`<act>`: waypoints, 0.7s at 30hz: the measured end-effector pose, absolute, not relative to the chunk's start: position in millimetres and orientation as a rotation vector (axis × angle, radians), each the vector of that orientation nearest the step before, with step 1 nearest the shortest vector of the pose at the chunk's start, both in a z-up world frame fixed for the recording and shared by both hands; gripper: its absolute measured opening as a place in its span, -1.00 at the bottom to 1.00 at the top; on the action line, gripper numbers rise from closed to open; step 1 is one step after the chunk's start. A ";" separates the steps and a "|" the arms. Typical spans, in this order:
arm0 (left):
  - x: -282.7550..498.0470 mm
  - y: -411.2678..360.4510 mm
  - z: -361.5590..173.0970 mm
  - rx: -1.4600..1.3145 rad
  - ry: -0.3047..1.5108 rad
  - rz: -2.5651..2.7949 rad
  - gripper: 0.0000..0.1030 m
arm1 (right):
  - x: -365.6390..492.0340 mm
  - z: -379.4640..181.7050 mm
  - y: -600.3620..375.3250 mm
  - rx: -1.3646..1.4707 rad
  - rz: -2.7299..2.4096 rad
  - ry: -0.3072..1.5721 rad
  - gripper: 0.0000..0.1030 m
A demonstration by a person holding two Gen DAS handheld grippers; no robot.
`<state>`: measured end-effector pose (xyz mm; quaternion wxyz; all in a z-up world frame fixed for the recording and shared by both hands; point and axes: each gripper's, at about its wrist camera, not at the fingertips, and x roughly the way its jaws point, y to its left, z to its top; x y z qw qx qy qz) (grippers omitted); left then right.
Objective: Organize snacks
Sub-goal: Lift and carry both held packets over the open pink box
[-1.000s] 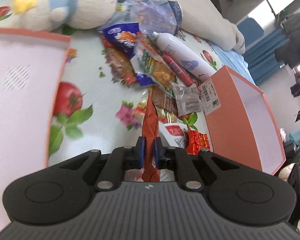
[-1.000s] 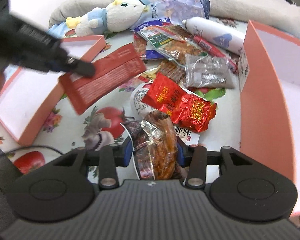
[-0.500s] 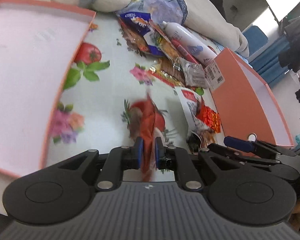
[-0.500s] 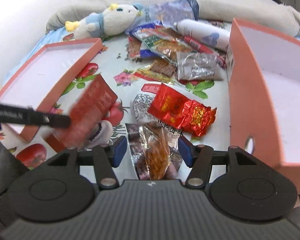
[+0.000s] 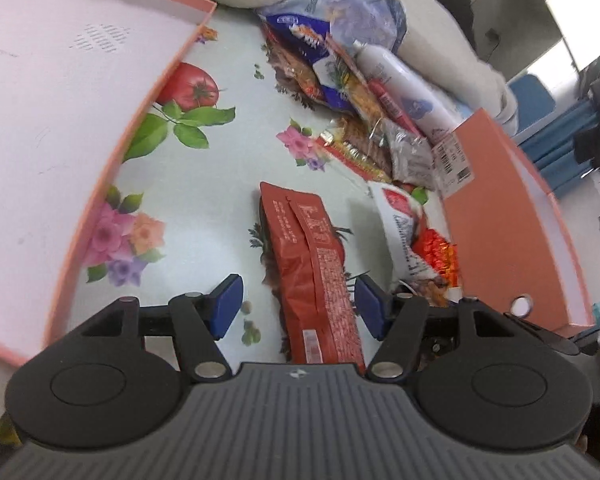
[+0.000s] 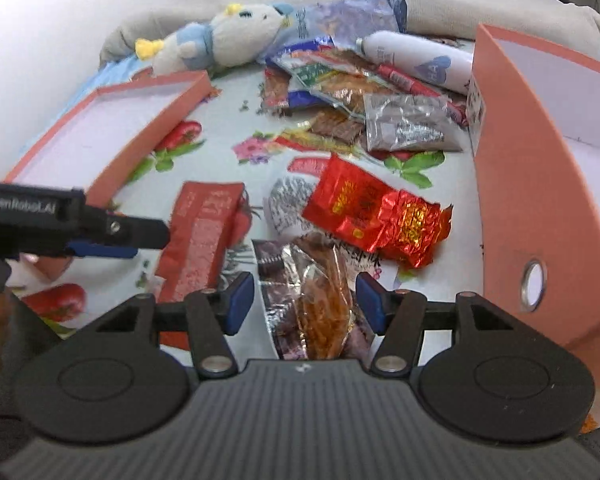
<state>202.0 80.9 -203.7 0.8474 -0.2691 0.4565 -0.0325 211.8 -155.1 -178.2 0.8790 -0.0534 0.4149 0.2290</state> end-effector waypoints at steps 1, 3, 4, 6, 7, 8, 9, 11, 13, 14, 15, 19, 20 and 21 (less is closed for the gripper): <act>205.3 78.0 -204.7 -0.557 0.968 -0.070 0.32 | 212.7 -182.0 -154.8 -0.119 0.472 0.873 0.12; 210.8 71.4 -204.4 -0.536 0.963 -0.075 0.53 | 211.7 -187.6 -155.6 -0.124 0.469 0.875 0.07; 213.0 68.5 -204.3 -0.527 0.961 -0.071 0.60 | 209.6 -188.4 -155.9 -0.134 0.473 0.861 0.03; 217.5 60.3 -203.9 -0.491 0.964 -0.060 0.64 | 207.0 -188.8 -157.4 -0.139 0.478 0.847 -0.12; 219.0 55.4 -203.3 -0.468 0.969 -0.054 0.64 | 206.3 -188.8 -159.3 -0.132 0.474 0.844 -0.19; 220.5 50.3 -202.9 -0.442 0.974 -0.051 0.64 | 206.1 -188.3 -161.5 -0.121 0.475 0.844 -0.19; 222.2 43.9 -202.8 -0.409 0.979 -0.048 0.64 | 205.5 -187.4 -163.5 -0.111 0.481 0.844 -0.19; 223.4 31.6 -202.0 -0.341 0.990 -0.026 0.63 | 204.4 -185.7 -166.5 -0.100 0.484 0.842 -0.19; 224.6 20.7 -202.6 -0.280 1.000 -0.017 0.61 | 202.8 -186.4 -168.2 -0.107 0.480 0.846 -0.19; 225.2 15.0 -203.2 -0.246 1.004 -0.011 0.61 | 202.5 -187.0 -168.2 -0.113 0.479 0.846 -0.20; 225.3 10.9 -204.0 -0.219 1.007 -0.003 0.60 | 202.4 -187.4 -168.7 -0.118 0.479 0.845 -0.20; 227.2 -6.8 -206.7 -0.081 1.025 0.040 0.31 | 200.8 -188.7 -170.7 -0.123 0.484 0.841 -0.20; 227.2 -9.7 -206.2 -0.052 1.023 0.044 0.24 | 201.0 -188.1 -171.3 -0.114 0.485 0.840 -0.19; 227.5 -10.2 -206.4 -0.044 1.023 0.041 0.21 | 201.6 -187.3 -172.4 -0.101 0.488 0.838 -0.19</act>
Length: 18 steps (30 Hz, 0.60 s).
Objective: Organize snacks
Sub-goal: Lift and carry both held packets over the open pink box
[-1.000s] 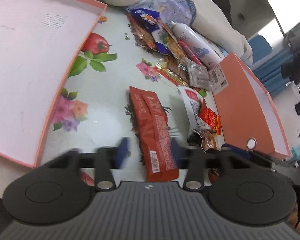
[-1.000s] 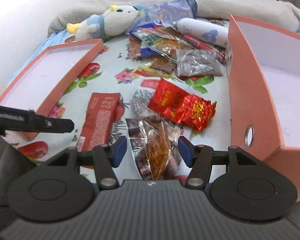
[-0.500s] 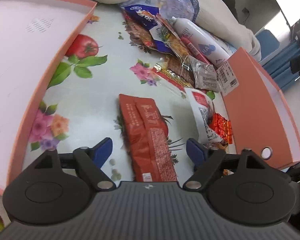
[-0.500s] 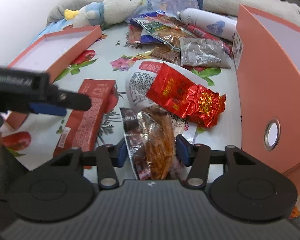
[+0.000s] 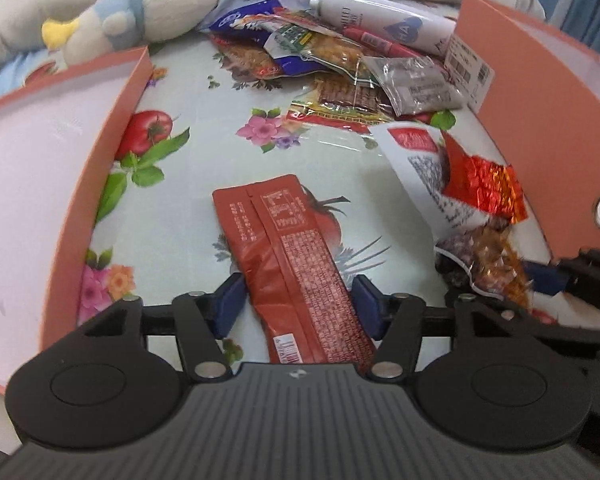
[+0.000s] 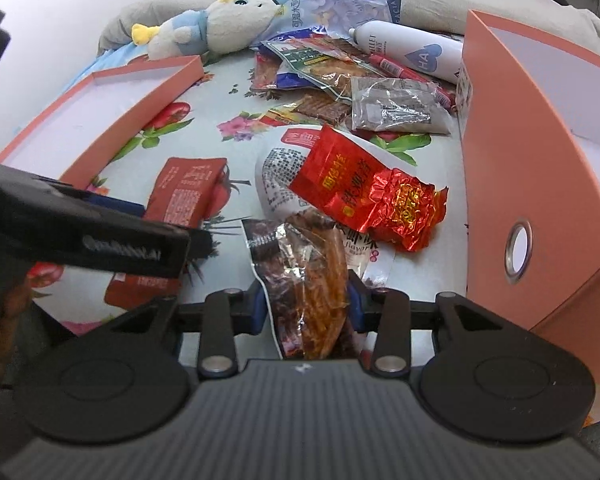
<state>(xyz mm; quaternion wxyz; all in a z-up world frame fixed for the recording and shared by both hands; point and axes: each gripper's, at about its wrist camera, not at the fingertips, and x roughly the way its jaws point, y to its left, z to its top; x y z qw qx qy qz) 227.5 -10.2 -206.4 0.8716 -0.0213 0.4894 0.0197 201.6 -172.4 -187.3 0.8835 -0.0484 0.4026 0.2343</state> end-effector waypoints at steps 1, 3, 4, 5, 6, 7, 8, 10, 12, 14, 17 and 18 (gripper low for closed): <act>227.7 -9.8 -206.3 -0.041 1.022 0.039 0.18 | 202.3 -186.3 -173.4 -0.086 0.492 0.837 -0.19; 227.7 -6.8 -203.8 -0.048 1.018 0.047 0.02 | 203.4 -183.4 -175.4 -0.047 0.502 0.839 -0.19; 227.9 -3.5 -202.4 -0.067 1.018 0.045 0.01 | 203.8 -181.5 -176.1 -0.025 0.511 0.840 -0.19; 228.0 -0.2 -200.9 -0.088 1.018 0.045 -0.02 | 204.0 -179.3 -176.9 0.000 0.522 0.840 -0.19; 227.7 3.1 -199.2 -0.108 1.016 0.045 -0.08 | 204.4 -177.1 -177.6 0.024 0.533 0.840 -0.19; 227.2 6.3 -197.5 -0.122 1.013 0.049 -0.09 | 204.9 -174.6 -178.4 0.048 0.540 0.838 -0.19; 226.4 9.5 -195.0 -0.133 1.007 0.056 -0.09 | 205.1 -173.0 -178.1 0.057 0.543 0.835 -0.19; 225.3 15.1 -189.9 -0.151 0.994 0.066 -0.10 | 204.9 -168.4 -176.6 0.062 0.549 0.824 -0.20; 224.0 20.2 -184.3 -0.163 0.984 0.073 -0.10 | 205.0 -164.3 -176.3 0.073 0.559 0.819 -0.19; 222.2 26.0 -176.7 -0.180 0.971 0.078 -0.10 | 205.5 -159.5 -175.1 0.092 0.571 0.821 -0.20; 217.8 31.8 -162.4 -0.192 0.948 0.079 -0.10 | 203.1 -148.8 -170.6 0.097 0.589 0.805 -0.19; 216.0 33.7 -156.6 -0.198 0.939 0.078 -0.10 | 201.3 -144.7 -169.1 0.091 0.594 0.797 -0.19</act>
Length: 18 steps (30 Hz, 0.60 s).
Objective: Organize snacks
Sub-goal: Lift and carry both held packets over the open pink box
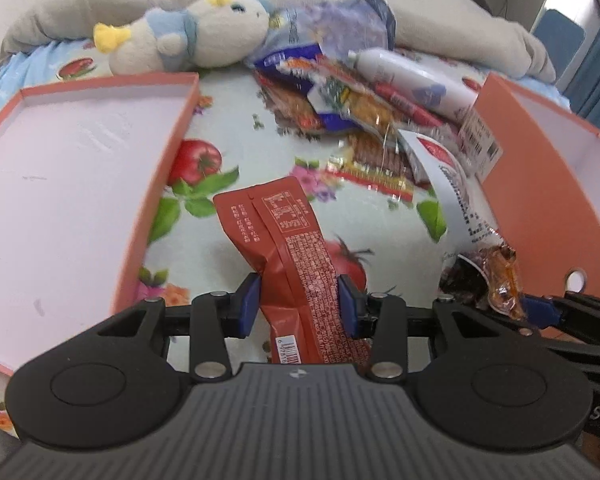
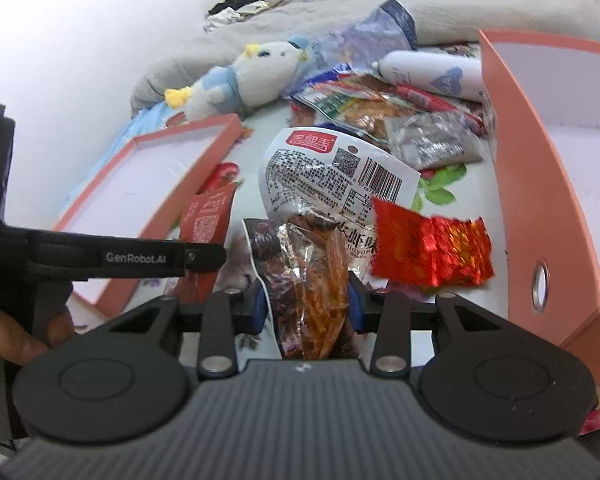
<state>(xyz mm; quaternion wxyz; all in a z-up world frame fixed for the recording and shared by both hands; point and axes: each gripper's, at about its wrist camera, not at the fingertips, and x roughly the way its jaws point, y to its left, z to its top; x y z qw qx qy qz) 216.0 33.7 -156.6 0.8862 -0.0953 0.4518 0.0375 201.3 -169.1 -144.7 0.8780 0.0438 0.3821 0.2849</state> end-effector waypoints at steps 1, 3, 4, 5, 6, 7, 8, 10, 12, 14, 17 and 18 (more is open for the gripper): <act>214.1 35.5 -151.2 -0.205 0.931 0.078 -0.10 | 199.5 -140.0 -166.7 0.085 0.599 0.788 -0.19; 210.0 38.5 -138.9 -0.213 0.912 0.076 -0.10 | 196.4 -131.9 -164.1 0.076 0.605 0.774 -0.19; 207.6 39.8 -133.5 -0.216 0.903 0.076 -0.10 | 194.6 -126.7 -162.1 0.067 0.607 0.766 -0.19; 205.6 41.0 -128.1 -0.220 0.895 0.075 -0.10 | 193.3 -122.7 -160.8 0.059 0.609 0.761 -0.20; 203.2 42.2 -121.4 -0.225 0.886 0.074 -0.10 | 191.6 -117.9 -159.4 0.049 0.611 0.753 -0.19; 201.4 43.1 -116.3 -0.231 0.879 0.074 -0.10 | 189.8 -112.6 -157.9 0.041 0.615 0.744 -0.19; 199.4 44.1 -110.8 -0.239 0.873 0.072 -0.10 | 188.7 -108.6 -157.7 0.036 0.618 0.737 -0.19; 196.5 44.9 -99.7 -0.256 0.859 0.065 -0.10 | 186.2 -98.6 -156.5 0.021 0.618 0.721 -0.19; 195.2 43.3 -88.7 -0.261 0.847 0.059 -0.10 | 184.5 -89.9 -156.4 0.006 0.614 0.707 -0.19; 194.1 40.9 -76.4 -0.264 0.828 0.049 -0.10 | 183.5 -80.2 -157.3 -0.008 0.608 0.690 -0.19; 193.5 35.4 -57.2 -0.259 0.794 0.035 -0.10 | 184.0 -64.2 -161.5 -0.023 0.593 0.655 -0.19; 193.4 33.9 -51.6 -0.258 0.783 0.031 -0.10 | 184.6 -58.9 -163.7 -0.028 0.585 0.642 -0.19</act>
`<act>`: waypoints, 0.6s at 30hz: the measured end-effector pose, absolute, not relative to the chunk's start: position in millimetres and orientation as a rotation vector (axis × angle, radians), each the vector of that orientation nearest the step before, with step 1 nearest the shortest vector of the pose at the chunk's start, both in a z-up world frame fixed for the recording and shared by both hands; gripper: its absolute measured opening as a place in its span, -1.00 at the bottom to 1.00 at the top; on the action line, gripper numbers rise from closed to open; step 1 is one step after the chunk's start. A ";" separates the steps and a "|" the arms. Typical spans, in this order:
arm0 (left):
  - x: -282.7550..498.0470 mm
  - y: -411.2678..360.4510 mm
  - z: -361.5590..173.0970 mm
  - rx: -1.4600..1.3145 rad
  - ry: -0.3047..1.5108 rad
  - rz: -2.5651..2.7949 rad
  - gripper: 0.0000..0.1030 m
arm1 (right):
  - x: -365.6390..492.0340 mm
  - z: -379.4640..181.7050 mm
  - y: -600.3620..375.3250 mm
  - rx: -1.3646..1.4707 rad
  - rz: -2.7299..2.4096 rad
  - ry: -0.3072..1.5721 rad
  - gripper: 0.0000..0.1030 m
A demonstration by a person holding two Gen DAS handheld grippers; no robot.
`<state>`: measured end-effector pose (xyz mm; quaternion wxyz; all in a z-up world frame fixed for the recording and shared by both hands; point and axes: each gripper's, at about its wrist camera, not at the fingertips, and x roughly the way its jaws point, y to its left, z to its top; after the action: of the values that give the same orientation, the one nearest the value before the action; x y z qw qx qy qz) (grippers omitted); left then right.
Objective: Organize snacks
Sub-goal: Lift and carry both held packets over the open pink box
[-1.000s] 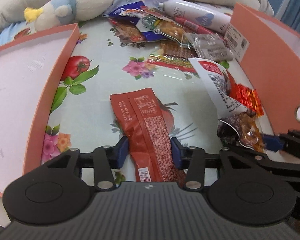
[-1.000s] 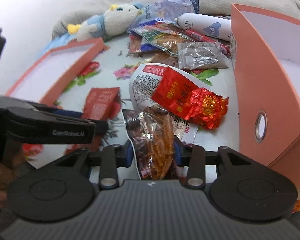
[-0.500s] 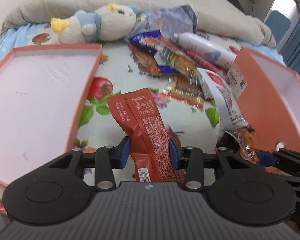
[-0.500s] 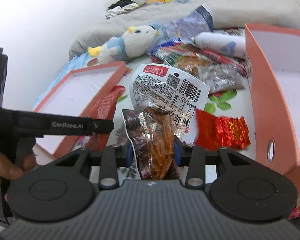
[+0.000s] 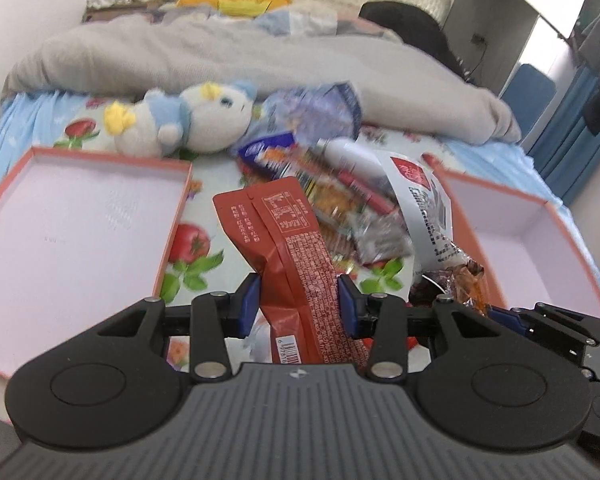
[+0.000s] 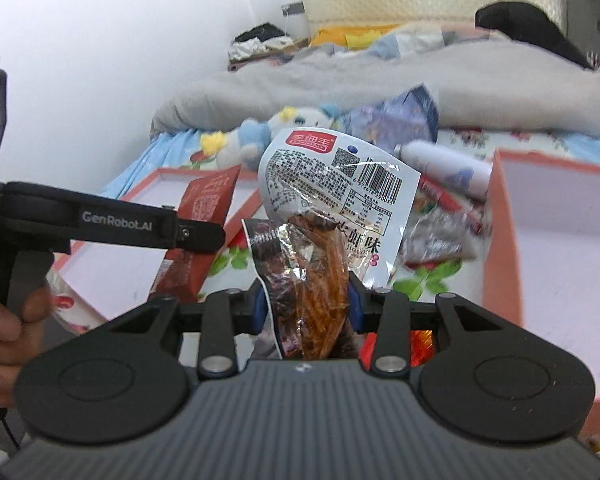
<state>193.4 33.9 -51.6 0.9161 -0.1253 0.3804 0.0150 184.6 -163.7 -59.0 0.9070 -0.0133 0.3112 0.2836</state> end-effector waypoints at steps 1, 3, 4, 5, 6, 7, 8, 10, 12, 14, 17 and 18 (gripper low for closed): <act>193.8 31.4 -44.7 -0.256 0.771 0.025 -0.10 | 185.4 -52.5 -167.1 -0.031 0.576 0.626 -0.19; 195.6 26.0 -31.9 -0.251 0.751 0.015 -0.10 | 187.6 -41.7 -174.9 -0.024 0.560 0.603 -0.19; 196.6 22.1 -25.3 -0.248 0.742 0.010 -0.10 | 188.2 -36.2 -179.0 -0.018 0.553 0.593 -0.19; 198.0 17.7 -19.2 -0.246 0.735 0.003 -0.10 | 189.0 -30.3 -183.8 -0.013 0.544 0.582 -0.19; 200.3 13.3 -14.0 -0.245 0.732 -0.003 -0.10 | 190.0 -24.6 -188.8 -0.011 0.536 0.570 -0.19; 202.7 8.0 -8.0 -0.247 0.727 -0.013 -0.10 | 191.4 -18.3 -194.5 -0.009 0.526 0.560 -0.19; 205.2 2.7 -2.5 -0.247 0.720 -0.022 -0.10 | 191.8 -13.9 -198.6 -0.008 0.519 0.551 -0.19; 210.5 -10.1 9.1 -0.241 0.707 -0.039 -0.10 | 193.2 -4.0 -208.6 -0.011 0.504 0.535 -0.19; 216.4 -22.0 19.8 -0.244 0.695 -0.054 -0.10 | 195.8 6.1 -219.5 -0.015 0.485 0.522 -0.19; 222.8 -35.4 30.4 -0.243 0.684 -0.070 -0.10 | 199.5 15.4 -229.4 -0.015 0.470 0.511 -0.19; 234.6 -54.2 43.9 -0.242 0.673 -0.096 -0.10 | 206.1 29.6 -244.4 -0.014 0.443 0.491 -0.19; 238.1 -60.7 48.3 -0.242 0.669 -0.106 -0.10 | 208.0 34.3 -251.2 -0.012 0.436 0.482 -0.19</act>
<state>238.1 -60.7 48.3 0.9360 -0.1184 0.3275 -0.0519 208.0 -251.2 34.3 0.9476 -0.0061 0.2370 0.2142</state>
